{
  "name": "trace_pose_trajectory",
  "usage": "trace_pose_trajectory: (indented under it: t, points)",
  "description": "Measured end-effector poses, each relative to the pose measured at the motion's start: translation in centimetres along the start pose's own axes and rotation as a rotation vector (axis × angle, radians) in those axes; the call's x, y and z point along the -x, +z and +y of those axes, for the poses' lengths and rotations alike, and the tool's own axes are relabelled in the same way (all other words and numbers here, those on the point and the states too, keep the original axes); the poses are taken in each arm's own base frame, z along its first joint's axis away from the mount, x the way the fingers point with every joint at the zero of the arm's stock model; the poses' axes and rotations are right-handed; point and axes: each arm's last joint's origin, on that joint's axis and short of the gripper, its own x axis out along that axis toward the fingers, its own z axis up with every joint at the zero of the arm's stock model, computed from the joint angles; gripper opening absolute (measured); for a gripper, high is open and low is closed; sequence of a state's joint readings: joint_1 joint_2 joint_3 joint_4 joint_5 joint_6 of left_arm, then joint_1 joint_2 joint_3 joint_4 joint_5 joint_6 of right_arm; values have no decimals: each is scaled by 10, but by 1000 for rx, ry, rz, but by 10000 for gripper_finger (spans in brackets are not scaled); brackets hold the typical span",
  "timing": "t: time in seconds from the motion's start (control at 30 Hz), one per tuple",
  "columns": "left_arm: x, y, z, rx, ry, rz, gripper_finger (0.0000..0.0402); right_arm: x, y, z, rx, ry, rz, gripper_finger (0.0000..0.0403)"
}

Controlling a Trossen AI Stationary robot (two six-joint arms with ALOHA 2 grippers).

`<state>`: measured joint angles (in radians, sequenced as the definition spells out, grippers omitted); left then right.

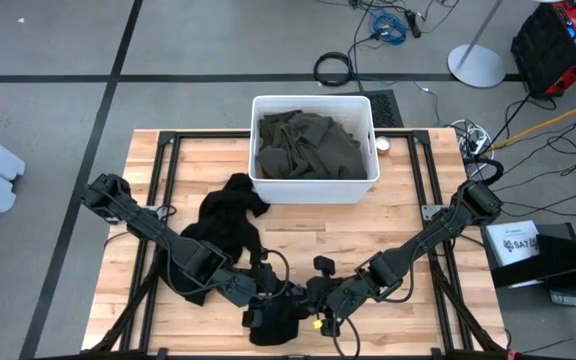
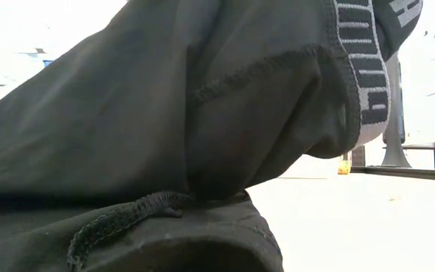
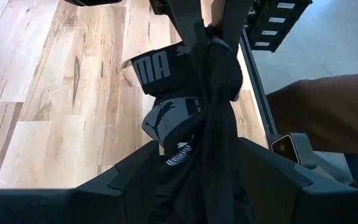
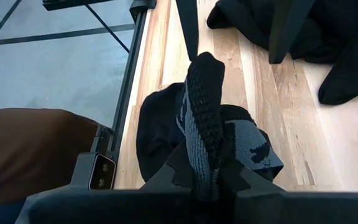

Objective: Sort clothes
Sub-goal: Put the black boxer into the white bin

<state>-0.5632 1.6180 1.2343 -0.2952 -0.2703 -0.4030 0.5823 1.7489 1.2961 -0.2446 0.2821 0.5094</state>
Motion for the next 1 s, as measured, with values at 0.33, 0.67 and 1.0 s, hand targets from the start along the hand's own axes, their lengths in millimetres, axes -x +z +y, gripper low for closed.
trace_pose_trajectory:
  t: [0.33, 0.67, 1.0]
  points:
    - [0, 3, -1, -12, -14, -31, 221, 0, 6, 2, 20, 13, -69, 11]
    - [-8, 11, -14, -139, -160, -135, 221, 2, 16, 7, 40, 45, -169, 11]
    - [-19, 5, -8, -142, -130, -87, 221, 12, 36, 16, 104, 57, -225, 11]
